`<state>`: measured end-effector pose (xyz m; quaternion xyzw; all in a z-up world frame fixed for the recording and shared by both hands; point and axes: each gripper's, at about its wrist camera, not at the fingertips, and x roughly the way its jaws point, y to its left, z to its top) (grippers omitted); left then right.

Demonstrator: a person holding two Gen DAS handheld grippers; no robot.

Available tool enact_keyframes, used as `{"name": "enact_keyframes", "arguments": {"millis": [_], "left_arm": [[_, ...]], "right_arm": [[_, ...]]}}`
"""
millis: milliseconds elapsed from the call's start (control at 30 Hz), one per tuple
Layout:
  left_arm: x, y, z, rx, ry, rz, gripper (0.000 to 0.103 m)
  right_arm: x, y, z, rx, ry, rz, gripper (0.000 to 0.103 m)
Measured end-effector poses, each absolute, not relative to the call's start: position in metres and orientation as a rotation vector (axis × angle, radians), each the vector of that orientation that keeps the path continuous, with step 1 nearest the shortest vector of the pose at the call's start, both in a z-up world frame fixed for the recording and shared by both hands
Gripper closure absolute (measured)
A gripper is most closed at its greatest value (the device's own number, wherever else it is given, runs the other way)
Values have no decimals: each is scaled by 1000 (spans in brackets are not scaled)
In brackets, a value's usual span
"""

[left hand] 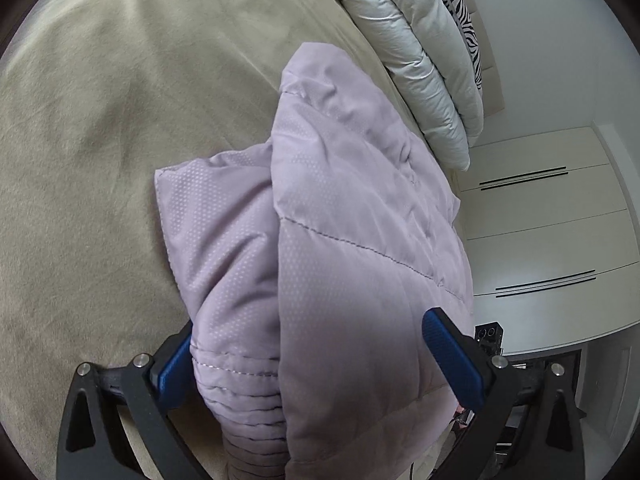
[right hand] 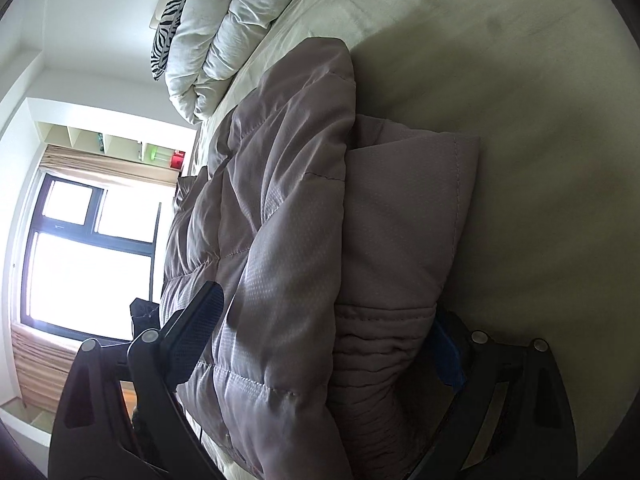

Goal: Fold large clothes

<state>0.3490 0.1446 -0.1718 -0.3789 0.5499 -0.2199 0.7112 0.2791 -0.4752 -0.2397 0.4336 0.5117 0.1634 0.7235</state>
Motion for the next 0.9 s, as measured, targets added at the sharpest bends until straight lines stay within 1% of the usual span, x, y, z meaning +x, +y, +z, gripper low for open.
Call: {"name": "enact_keyframes", "arguments": {"millis": [67,167,233,267,300,367,400,467,500,567,600,633,667,733,833,900], "left_arm": [[355,146,-175,-878,1233,-505,0],[362,138,-173,-866,1255,-544,1],[363,131,-172,-846,1263,-574,3],[363,130,-172,-846,1264,-587,6],[363,129,-173,-853,1263,-594,9],[364,134,-177,-888,1260,-605,25],[363,136,-179,-904,1255,-610,27],[363,136,-179,-909,1244,-620,38],[362,135,-178,-904,1235,-614,39],[361,132,-173,-898,1217,-597,47],[360,131,-170,-890,1208,-590,49],[358,129,-165,-879,1197,-585,54],[356,129,-160,-867,1187,-581,59],[351,127,-146,-840,1168,-579,65],[339,122,-125,-790,1152,-583,69],[327,120,-111,-768,1142,-591,70]], "right_arm": [[285,-471,-240,939,1144,367,11],[299,-467,-242,922,1150,364,17],[302,-465,-243,916,1144,362,25],[303,-464,-243,916,1141,363,28],[303,-463,-244,913,1139,364,32],[305,-460,-243,902,1138,362,36],[305,-458,-242,894,1136,360,38],[305,-457,-237,874,1133,360,41],[304,-456,-235,862,1131,358,44],[300,-453,-229,837,1123,347,49],[300,-451,-225,820,1119,339,53],[300,-448,-219,794,1113,329,59],[299,-445,-212,765,1107,317,62],[296,-438,-197,712,1093,298,69],[289,-429,-175,664,1067,282,74],[282,-422,-158,632,1055,278,76]]}}
